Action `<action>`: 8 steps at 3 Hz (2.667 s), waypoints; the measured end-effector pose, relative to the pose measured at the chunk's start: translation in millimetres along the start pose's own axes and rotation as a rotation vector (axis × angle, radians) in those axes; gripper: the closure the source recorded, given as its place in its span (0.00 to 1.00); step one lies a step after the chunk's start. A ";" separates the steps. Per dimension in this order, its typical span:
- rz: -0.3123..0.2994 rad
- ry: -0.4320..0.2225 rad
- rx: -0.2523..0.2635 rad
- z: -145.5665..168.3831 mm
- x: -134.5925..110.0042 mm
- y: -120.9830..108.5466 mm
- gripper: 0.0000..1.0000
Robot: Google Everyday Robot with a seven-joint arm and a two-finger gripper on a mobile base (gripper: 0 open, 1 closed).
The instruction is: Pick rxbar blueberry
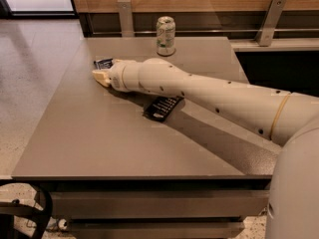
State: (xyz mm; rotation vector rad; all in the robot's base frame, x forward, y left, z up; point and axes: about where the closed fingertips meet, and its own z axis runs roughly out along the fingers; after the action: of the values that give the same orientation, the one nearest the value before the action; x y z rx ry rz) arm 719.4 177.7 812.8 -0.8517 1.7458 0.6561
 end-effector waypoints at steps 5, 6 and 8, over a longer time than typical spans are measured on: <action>-0.030 -0.023 -0.033 -6.8 -13.2 -2.2 1.00; -0.120 -0.113 -0.095 -43.5 -55.7 -24.1 1.00; -0.323 -0.116 -0.253 -109.7 -115.9 -35.6 1.00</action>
Offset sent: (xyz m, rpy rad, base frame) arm 0.0000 0.0001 0.0006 0.0000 0.0000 0.0001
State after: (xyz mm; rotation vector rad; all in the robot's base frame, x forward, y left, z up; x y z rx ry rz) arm 710.6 99.2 956.0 -1.2155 1.3983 0.7013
